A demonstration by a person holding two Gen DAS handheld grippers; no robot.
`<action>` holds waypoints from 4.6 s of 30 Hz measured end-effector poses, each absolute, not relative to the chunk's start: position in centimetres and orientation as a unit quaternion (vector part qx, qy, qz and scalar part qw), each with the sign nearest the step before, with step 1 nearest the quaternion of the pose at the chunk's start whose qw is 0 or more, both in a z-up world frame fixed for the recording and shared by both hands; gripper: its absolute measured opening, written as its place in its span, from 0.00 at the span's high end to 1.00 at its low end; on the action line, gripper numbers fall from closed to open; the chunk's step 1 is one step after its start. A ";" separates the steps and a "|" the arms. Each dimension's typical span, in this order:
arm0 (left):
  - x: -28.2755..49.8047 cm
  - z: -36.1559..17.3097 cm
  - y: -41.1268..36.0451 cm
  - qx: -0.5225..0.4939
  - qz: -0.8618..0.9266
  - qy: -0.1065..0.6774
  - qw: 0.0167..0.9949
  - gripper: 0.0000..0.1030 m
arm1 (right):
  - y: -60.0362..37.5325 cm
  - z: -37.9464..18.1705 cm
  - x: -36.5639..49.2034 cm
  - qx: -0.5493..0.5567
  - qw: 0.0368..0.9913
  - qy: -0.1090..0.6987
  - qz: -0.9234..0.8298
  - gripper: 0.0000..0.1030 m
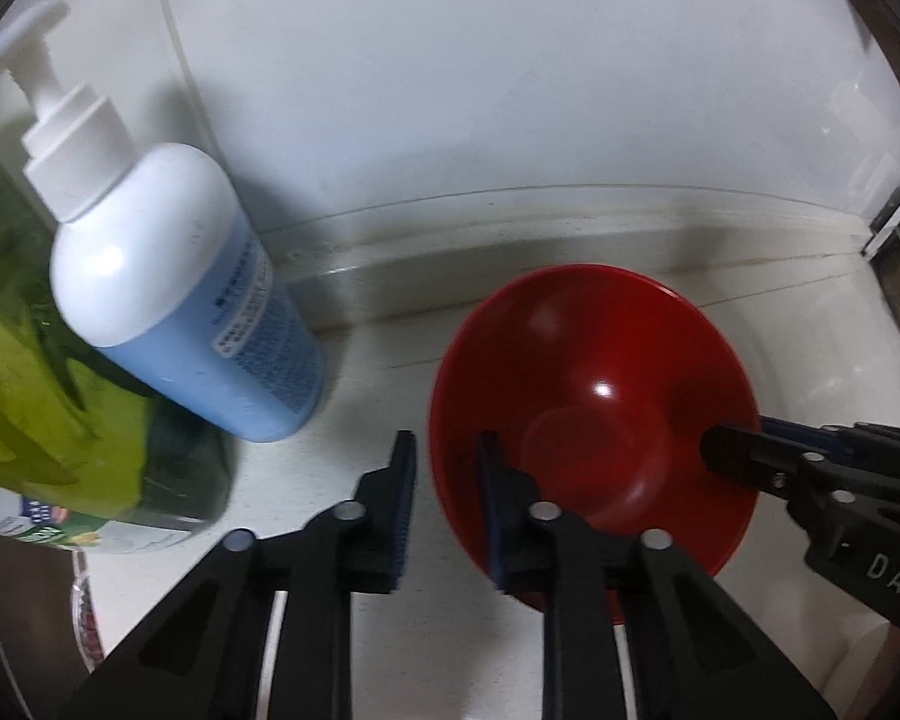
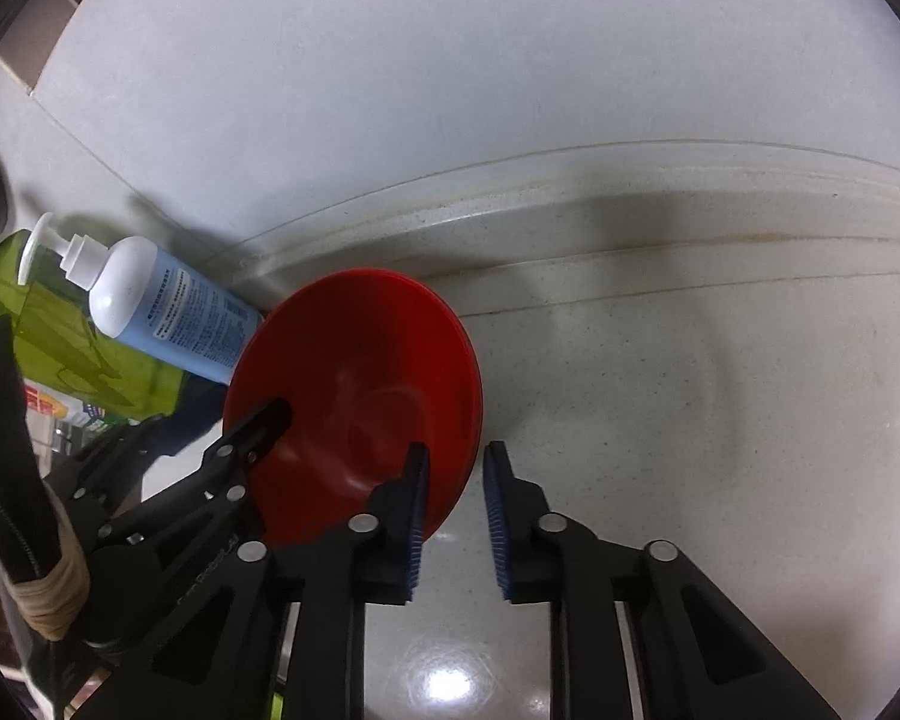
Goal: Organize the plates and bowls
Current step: 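Carry the red-and-black bowl with both grippers over the pink bowl, then lower the red-and-black bowl into the pink bowl and open both grippers, then close both grippers on the rim of the nested bowl stack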
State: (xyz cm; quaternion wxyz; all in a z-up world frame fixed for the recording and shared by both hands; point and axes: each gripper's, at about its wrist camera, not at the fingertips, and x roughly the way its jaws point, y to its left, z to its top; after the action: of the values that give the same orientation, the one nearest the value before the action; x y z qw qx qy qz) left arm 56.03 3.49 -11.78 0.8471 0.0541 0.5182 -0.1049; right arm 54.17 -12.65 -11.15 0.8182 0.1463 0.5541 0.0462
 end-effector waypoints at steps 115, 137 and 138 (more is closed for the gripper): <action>29.2 -6.0 -13.3 0.151 -0.307 0.487 0.803 0.56 | -27.0 -5.4 21.2 0.123 0.837 0.522 -0.108 0.69; 29.3 -8.7 -12.5 0.163 -0.274 0.487 0.813 0.23 | -26.8 -6.4 20.5 0.146 0.845 0.497 -0.135 0.53; 29.4 -9.1 -12.6 0.162 -0.273 0.491 0.811 0.23 | -26.9 -6.8 20.6 0.152 0.842 0.499 -0.136 0.53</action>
State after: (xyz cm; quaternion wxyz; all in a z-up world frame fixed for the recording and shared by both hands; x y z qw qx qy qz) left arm 29.38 -12.65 -9.06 0.8113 0.1622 0.4910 -0.2727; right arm 20.57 -26.88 -6.76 0.8420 0.1516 0.4994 -0.1364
